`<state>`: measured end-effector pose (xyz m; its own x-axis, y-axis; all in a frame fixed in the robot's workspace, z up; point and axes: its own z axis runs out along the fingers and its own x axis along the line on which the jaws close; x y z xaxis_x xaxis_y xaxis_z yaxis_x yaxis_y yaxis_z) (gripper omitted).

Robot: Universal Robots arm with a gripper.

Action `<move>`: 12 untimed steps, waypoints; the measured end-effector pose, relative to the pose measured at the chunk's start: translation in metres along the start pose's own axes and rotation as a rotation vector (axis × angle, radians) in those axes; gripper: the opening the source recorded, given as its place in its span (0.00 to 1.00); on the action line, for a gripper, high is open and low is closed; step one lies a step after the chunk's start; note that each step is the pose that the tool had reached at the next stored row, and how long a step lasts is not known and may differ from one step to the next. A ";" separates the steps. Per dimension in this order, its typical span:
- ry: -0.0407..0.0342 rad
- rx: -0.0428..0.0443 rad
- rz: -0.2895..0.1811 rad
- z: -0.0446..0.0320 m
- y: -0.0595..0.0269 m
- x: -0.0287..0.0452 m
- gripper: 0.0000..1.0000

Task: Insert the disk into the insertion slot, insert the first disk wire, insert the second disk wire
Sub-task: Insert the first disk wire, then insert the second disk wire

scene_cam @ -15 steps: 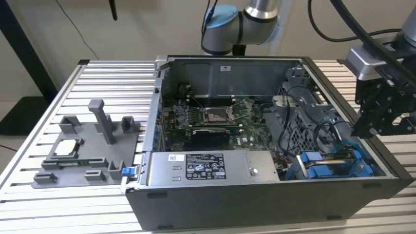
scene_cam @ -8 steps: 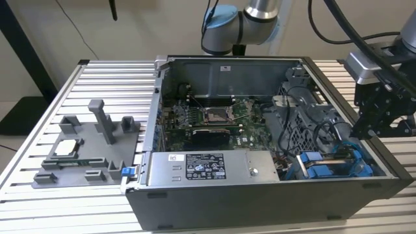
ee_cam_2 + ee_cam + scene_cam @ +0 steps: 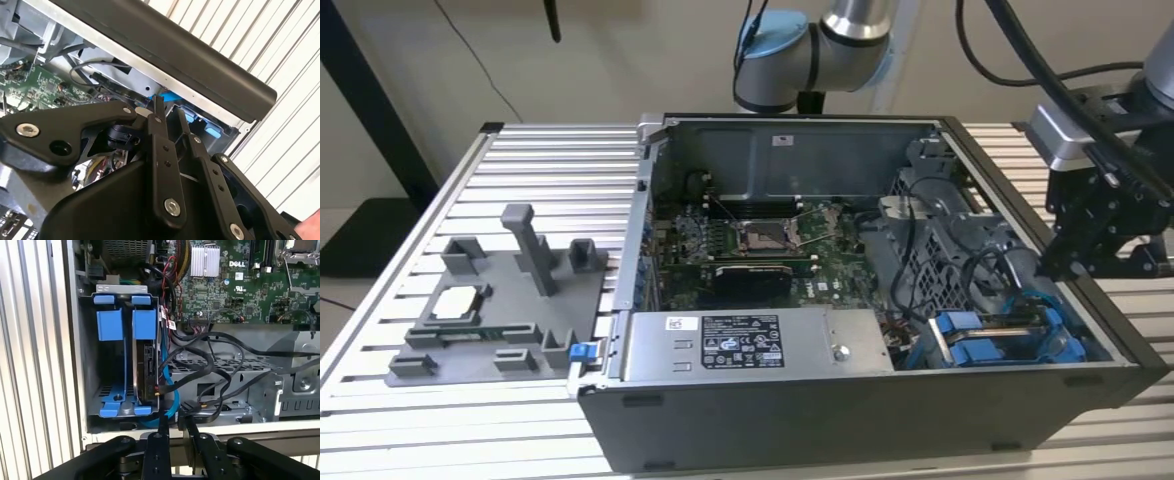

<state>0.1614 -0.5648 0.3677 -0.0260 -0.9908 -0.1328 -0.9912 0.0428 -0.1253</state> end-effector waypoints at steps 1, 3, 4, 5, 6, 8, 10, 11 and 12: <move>-0.0053 -0.0001 0.003 0.0000 0.0000 0.0000 1.00; -0.0163 -0.0004 0.010 -0.0003 -0.0001 0.0000 1.00; -0.0221 -0.0007 0.012 -0.0012 -0.0002 -0.0002 1.00; -0.0262 -0.0013 0.013 -0.0026 -0.0003 -0.0003 1.00; -0.0314 -0.0022 0.014 -0.0028 -0.0004 -0.0002 1.00; -0.0387 -0.0041 0.018 -0.0029 -0.0005 -0.0002 1.00; -0.0452 -0.0090 0.020 -0.0038 -0.0007 -0.0001 1.00; -0.0456 -0.0119 0.021 -0.0042 -0.0008 0.0000 1.00; -0.0462 -0.0154 0.022 -0.0055 -0.0011 0.0001 1.00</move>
<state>0.1617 -0.5657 0.3731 -0.0424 -0.9826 -0.1807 -0.9923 0.0625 -0.1068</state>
